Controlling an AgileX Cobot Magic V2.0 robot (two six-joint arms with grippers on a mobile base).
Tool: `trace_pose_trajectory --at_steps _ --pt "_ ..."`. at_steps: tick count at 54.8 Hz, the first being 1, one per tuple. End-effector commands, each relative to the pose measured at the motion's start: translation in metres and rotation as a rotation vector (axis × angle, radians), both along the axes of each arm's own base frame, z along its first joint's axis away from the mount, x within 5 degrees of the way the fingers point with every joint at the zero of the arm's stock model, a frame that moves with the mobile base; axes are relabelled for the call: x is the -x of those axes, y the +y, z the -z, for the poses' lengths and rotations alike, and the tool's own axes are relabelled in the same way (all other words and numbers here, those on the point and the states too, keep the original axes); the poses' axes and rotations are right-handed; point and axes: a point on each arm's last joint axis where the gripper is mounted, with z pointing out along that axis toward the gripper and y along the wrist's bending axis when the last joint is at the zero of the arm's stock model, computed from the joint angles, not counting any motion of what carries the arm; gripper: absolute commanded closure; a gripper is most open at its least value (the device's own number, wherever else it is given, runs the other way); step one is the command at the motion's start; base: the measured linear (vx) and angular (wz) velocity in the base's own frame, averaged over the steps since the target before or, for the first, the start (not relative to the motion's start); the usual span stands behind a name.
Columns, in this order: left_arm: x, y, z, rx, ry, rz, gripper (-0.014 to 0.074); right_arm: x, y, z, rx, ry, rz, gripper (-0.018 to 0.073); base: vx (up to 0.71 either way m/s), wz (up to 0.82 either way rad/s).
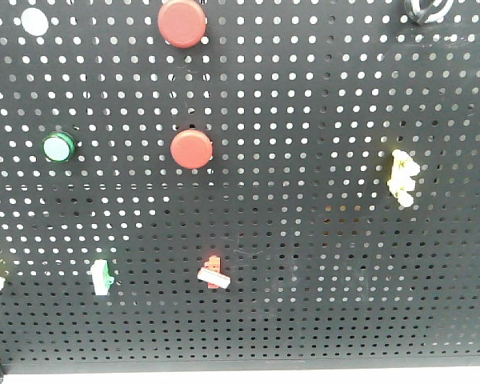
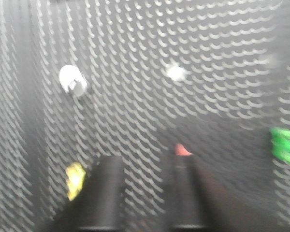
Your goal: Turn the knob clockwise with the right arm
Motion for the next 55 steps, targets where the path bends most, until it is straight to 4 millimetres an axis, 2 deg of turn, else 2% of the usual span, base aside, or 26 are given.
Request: trace_pose_trajectory --at_steps 1,8,23,39,43,55 --pt "-0.001 -0.001 0.001 0.010 -0.067 0.013 0.0603 0.005 0.000 0.008 0.064 -0.062 0.057 0.0445 0.00 0.00" --pt "-0.001 -0.001 0.001 0.010 -0.067 0.013 0.0603 0.007 0.000 0.042 0.123 -0.049 0.129 0.0575 0.00 0.00" --pt "-0.001 -0.001 0.002 0.010 -0.063 0.013 0.0603 -0.019 -0.003 0.099 0.034 0.095 0.110 0.0571 0.00 0.00" --pt "-0.001 -0.001 0.002 0.010 -0.063 0.013 0.0603 -0.040 -0.005 0.176 0.030 0.263 0.104 0.0568 0.00 0.00" --pt "-0.001 -0.001 0.002 0.010 -0.064 0.013 0.0603 -0.040 -0.005 0.181 0.025 0.342 0.104 0.0568 0.00 0.00" --pt "-0.001 -0.001 0.002 0.010 -0.064 0.013 0.0603 -0.041 -0.005 0.189 0.022 0.425 0.106 0.0568 0.00 0.00"
